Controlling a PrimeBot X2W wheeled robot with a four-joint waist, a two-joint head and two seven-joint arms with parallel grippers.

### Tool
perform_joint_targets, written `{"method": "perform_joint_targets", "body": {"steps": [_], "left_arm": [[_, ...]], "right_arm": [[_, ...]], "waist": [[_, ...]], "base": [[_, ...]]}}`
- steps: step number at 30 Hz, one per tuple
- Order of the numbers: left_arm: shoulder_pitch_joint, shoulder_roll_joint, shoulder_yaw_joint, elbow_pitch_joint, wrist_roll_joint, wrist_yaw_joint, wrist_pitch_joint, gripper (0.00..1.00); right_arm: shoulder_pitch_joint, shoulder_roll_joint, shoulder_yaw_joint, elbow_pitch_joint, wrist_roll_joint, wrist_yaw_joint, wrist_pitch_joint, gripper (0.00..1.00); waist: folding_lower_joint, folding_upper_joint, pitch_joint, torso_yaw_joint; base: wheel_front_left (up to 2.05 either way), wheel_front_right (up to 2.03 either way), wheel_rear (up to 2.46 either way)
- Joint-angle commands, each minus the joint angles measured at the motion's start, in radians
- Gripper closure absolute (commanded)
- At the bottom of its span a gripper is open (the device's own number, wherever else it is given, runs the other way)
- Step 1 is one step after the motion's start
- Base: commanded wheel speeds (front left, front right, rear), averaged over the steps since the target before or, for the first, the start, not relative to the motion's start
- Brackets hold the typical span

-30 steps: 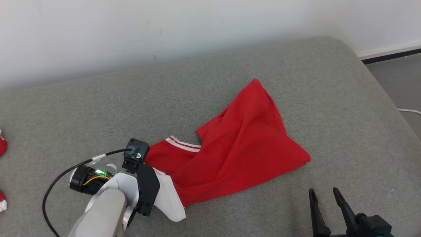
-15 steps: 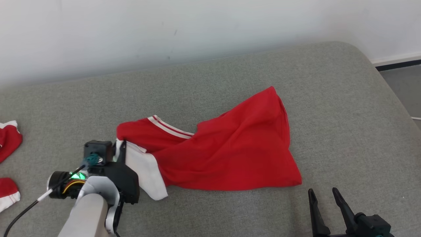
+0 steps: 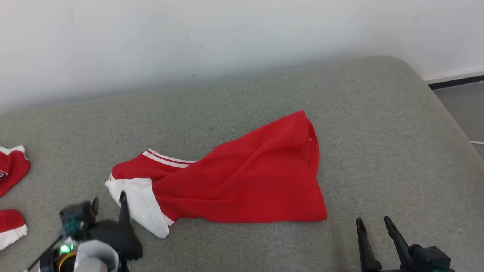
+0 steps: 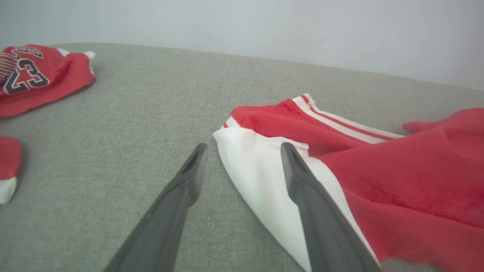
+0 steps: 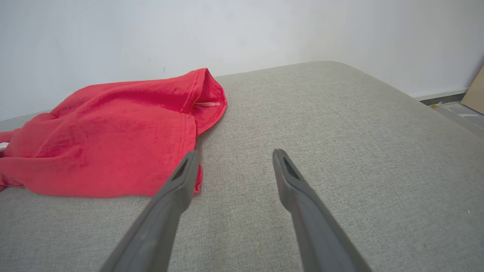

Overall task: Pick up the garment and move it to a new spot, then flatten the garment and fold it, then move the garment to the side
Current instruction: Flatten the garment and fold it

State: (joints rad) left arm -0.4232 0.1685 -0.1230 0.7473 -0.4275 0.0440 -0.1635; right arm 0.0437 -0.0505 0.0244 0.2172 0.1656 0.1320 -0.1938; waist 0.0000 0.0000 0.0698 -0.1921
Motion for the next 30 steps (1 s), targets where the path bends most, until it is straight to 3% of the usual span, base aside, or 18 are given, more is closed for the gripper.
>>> {"method": "perform_joint_targets", "body": {"steps": [1, 6, 13, 23, 30], "left_arm": [[0.043, 0.001, 0.016, 0.006, -0.019, -0.008, -0.026, 0.0], [0.128, 0.0, 0.033, -0.018, -0.042, -0.045, -0.075, 0.0], [0.181, -0.014, -0.001, -0.078, -0.02, -0.049, -0.063, 0.0], [0.038, -0.028, -0.135, -0.082, 0.062, -0.011, 0.213, 0.0], [-0.072, 0.02, -0.184, -0.029, 0.119, 0.035, 0.416, 0.0]], "right_arm": [[0.01, 0.0, 0.0, -0.006, -0.007, -0.003, 0.003, 0.0], [0.022, 0.0, -0.005, -0.009, -0.005, -0.003, 0.009, 0.0], [0.035, 0.0, -0.007, -0.013, 0.0, -0.003, 0.013, 0.0], [0.034, 0.0, 0.02, -0.002, 0.019, -0.003, 0.006, 0.0], [0.026, 0.0, 0.017, 0.006, 0.022, -0.003, 0.0, 0.0]], "waist": [[0.0, 0.0, -0.016, 0.007], [0.0, 0.0, -0.044, 0.02], [0.0, 0.0, -0.068, 0.048], [0.0, 0.0, -0.075, 0.033], [0.0, 0.0, -0.048, -0.027]], "base": [[0.0, 0.0, 0.0], [0.0, 0.0, 0.0], [0.0, 0.0, 0.0], [0.0, 0.0, 0.0], [0.0, 0.0, 0.0]]}}
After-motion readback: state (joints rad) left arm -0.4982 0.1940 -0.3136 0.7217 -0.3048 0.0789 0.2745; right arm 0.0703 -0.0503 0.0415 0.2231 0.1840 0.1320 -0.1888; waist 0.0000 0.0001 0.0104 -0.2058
